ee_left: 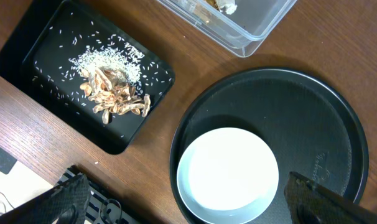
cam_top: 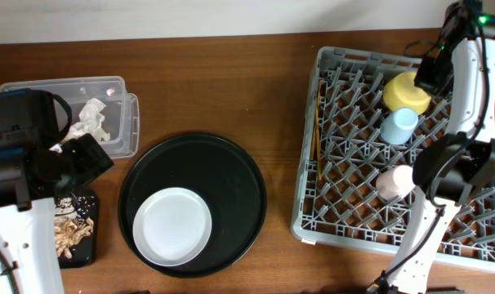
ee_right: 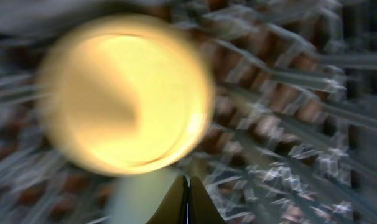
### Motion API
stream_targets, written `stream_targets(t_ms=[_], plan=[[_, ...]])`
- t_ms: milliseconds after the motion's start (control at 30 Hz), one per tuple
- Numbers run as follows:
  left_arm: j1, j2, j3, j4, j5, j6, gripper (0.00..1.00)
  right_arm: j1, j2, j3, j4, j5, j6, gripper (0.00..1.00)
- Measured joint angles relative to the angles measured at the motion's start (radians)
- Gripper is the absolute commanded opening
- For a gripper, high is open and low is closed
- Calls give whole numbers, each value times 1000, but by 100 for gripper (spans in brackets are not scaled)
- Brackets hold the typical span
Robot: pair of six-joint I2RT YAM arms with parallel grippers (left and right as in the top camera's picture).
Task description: Sort waste into correct bins and load items into the dishwasher rack
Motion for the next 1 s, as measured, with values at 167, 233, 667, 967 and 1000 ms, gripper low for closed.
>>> stream_targets(t_ms=[167, 233, 667, 967, 1000], plan=[[0, 0, 0, 0, 0, 0, 99, 127, -138, 44, -34, -247, -48, 96], [0, 0, 0, 0, 0, 0, 99, 200, -170, 56, -65, -284, -56, 98], [0, 0, 0, 0, 0, 0, 99, 566, -166, -239, -3, -34, 187, 98], [0, 0, 0, 0, 0, 0, 99, 564, -158, -505, 145, -82, 212, 43], [0, 0, 0, 0, 0, 0, 99, 564, -157, -520, 157, -85, 214, 42]])
